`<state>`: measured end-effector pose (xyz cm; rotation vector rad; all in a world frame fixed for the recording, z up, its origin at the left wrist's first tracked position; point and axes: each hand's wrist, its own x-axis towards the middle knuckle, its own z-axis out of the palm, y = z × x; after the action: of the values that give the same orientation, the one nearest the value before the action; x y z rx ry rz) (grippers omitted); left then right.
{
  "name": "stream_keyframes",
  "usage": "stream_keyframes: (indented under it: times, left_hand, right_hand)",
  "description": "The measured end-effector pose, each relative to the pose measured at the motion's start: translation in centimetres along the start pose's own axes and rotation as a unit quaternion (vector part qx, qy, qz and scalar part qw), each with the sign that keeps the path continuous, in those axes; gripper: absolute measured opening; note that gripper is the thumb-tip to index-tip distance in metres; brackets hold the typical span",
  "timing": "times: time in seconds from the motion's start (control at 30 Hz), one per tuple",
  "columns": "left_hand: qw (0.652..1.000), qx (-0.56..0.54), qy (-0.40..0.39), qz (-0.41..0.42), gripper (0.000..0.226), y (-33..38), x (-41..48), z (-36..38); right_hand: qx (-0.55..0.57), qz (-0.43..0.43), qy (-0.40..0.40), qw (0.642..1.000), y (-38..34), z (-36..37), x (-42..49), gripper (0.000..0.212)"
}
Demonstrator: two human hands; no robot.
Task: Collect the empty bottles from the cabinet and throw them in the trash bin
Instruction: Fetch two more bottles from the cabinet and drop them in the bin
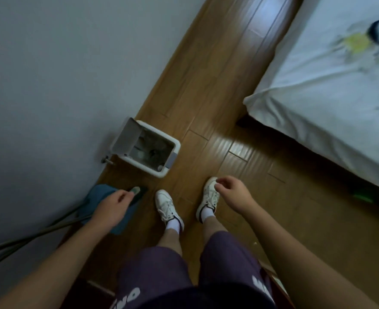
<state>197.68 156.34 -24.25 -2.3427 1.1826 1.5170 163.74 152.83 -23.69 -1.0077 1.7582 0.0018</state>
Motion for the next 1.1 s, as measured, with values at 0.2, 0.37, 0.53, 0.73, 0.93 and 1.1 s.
stream_keyframes:
  times: [0.2, 0.37, 0.53, 0.73, 0.93, 1.1]
  left_hand:
    - [0.999, 0.010, 0.001, 0.053, 0.028, 6.2, -6.6, -2.2]
    - [0.998, -0.028, 0.016, 0.057, 0.027, 10.7, -10.1, -2.7]
    - [0.993, -0.097, 0.060, 0.037, 0.020, 13.4, -10.7, -3.1]
    - [0.977, -0.174, 0.117, -0.039, 0.026, 15.8, -7.3, -5.8]
    - [0.978, -0.178, 0.089, -0.056, 0.031, 24.0, 2.1, -9.9]
    - [0.991, -0.121, 0.048, 0.035, 0.025, 38.2, 7.6, -13.8]
  right_hand:
    - [0.033, 0.010, 0.012, 0.999, 3.3, -7.8, -8.0, 0.027]
    - [0.001, -0.001, -0.037, 0.999, 4.2, -13.2, -10.6, 0.035]
    - [0.027, -0.015, -0.008, 0.999, 2.1, -17.9, -9.3, 0.033]
    - [0.077, -0.043, 0.030, 0.996, -4.3, -22.7, -4.4, 0.022]
    - [0.097, -0.019, 0.078, 0.992, -8.9, -28.1, 2.5, 0.019]
    - [0.148, 0.033, 0.143, 0.978, -10.0, -33.2, 6.6, 0.015]
